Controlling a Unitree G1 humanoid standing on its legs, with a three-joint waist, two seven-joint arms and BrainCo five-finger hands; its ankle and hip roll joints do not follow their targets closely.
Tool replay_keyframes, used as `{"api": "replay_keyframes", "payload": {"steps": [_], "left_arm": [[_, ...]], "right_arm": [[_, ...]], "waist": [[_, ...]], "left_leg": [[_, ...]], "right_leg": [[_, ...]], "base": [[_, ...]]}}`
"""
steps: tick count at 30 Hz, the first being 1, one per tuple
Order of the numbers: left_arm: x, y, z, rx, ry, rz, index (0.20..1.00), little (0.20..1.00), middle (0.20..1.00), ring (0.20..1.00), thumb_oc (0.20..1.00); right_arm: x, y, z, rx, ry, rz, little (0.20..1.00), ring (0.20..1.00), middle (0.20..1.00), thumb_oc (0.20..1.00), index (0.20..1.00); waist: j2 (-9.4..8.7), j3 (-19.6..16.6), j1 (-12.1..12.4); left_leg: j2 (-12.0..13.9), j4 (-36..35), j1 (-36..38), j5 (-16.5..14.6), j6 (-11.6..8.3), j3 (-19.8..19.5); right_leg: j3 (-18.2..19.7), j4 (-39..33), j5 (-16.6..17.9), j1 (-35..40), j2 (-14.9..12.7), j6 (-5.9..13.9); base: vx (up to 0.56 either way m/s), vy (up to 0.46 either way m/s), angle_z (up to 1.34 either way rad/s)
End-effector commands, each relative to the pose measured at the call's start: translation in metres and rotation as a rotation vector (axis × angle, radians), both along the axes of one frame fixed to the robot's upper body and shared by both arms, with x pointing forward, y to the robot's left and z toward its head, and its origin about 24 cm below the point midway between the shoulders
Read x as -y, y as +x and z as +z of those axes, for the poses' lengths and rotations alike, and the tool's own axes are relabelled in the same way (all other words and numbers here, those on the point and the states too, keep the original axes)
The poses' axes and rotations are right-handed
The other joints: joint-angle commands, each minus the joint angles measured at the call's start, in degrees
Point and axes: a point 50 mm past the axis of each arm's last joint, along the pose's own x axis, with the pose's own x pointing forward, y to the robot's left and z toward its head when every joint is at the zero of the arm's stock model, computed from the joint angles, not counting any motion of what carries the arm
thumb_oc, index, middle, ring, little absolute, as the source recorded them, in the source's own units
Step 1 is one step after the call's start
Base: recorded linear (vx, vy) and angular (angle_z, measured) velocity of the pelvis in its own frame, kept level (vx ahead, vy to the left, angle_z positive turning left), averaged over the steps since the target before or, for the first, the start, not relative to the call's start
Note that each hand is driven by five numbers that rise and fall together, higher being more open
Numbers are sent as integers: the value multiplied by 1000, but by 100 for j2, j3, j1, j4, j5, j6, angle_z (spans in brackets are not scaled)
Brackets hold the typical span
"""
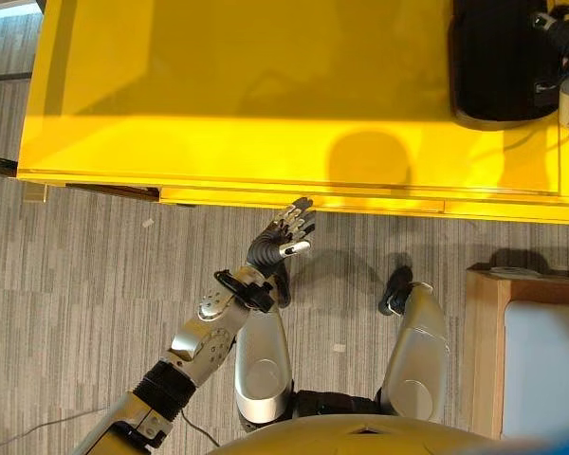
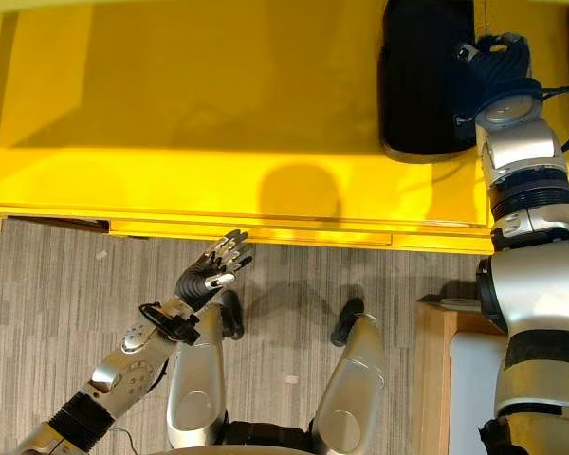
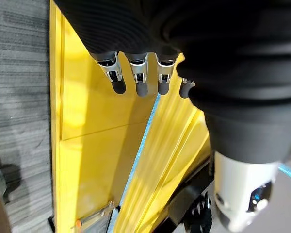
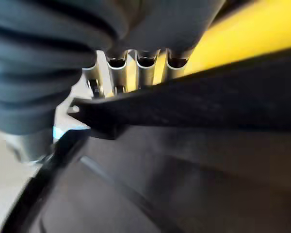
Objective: Move parts from the plastic box to the shelf.
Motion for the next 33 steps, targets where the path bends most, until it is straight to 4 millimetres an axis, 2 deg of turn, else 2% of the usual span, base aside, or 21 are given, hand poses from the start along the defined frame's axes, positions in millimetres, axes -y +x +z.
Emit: {"api": "replay_keyframes", "payload": {"steps": [1,6,15,17,20,23,26,27,28,29,30,31,33], "left_arm": [[14,-14,21,89,-89,-77,1000,1000,1000,1000,1000],[18,-14,23,95,-81,-94,1000,1000,1000,1000,1000],[22,-16,23,84,-82,-115,1000,1000,1000,1000,1000],[23,-16,20,65,-54,-110,1000,1000,1000,1000,1000],[20,-17,13,46,-32,-117,1000,1000,1000,1000,1000],[16,-16,12,56,-37,-96,1000,1000,1000,1000,1000],[14,-16,9,47,-32,-83,1000,1000,1000,1000,1000],[13,-16,7,40,-31,-78,1000,1000,1000,1000,1000],[11,-16,6,43,-35,-59,1000,1000,1000,1000,1000],[11,-17,6,47,-36,-55,1000,1000,1000,1000,1000],[6,-15,5,55,-36,-12,1000,1000,1000,1000,1000],[5,-15,4,55,-40,6,1000,1000,1000,1000,1000],[-2,-13,3,42,-48,98,1000,1000,1000,1000,1000]], "right_arm": [[13,-17,50,161,-13,-73,1000,1000,1000,1000,1000],[14,-17,49,198,-18,-98,1000,1000,1000,1000,1000],[10,-23,58,374,32,-139,1000,1000,1000,1000,1000],[4,-24,63,443,46,-122,1000,1000,1000,1000,1000],[-24,-43,89,759,1,-28,1000,1000,1000,1000,1000],[-41,-55,90,875,35,70,1000,1000,1000,1000,1000],[-50,-58,79,878,101,154,1000,1000,1000,1000,1000],[-53,-58,71,860,138,194,1000,1000,1000,1000,1000],[-59,-59,53,835,167,260,1000,1000,1000,1000,1000],[-61,-60,51,837,168,275,1000,1000,1000,1000,1000],[-71,-65,32,818,142,343,1000,1000,1000,1000,1000],[-78,-69,20,805,146,368,1000,1000,1000,1000,1000],[-89,-76,-21,735,216,439,1000,1000,1000,1000,1000]], "waist": [[115,-197,105],[132,-197,84],[144,-197,64],[156,-197,54],[188,-197,-55],[192,-197,-144],[177,-197,-214],[166,-197,-246],[142,-197,-318],[137,-197,-326],[105,-197,-428],[88,-197,-469],[42,-234,-610]], "left_leg": [[-131,-163,145,-259,261,58],[-135,-58,123,-338,306,71],[-174,-92,179,-354,318,67],[-198,-167,236,-326,313,79],[-270,-474,546,-228,296,153],[-325,-680,741,-153,275,183],[-374,-870,940,-90,262,197],[-386,-950,1021,-56,263,210],[-413,-1139,1204,21,261,246],[-418,-1173,1238,36,261,253],[-427,-1362,1412,119,256,287],[-436,-1481,1516,175,262,314],[-458,-1771,1768,310,265,371]], "right_leg": [[-121,881,-803,86,333,-209],[-88,900,-798,82,306,-194],[-66,814,-786,179,344,-162],[-45,741,-764,227,373,-152],[18,429,-662,479,449,-96],[87,198,-580,641,501,-57],[143,-24,-508,813,566,-31],[159,-106,-473,880,584,-16],[199,-322,-388,1031,633,10],[205,-361,-372,1062,642,14],[223,-563,-279,1196,670,49],[235,-687,-222,1282,687,61],[265,-1015,-74,1504,732,98]], "base": [[0,0,0],[0,0,0],[0,0,0],[0,0,0],[-39,57,-5],[-40,78,-2],[-21,52,-3],[-13,80,-5],[-16,70,-4],[-25,100,-1],[-26,86,-5],[-26,126,-5],[-5,111,-3]]}}
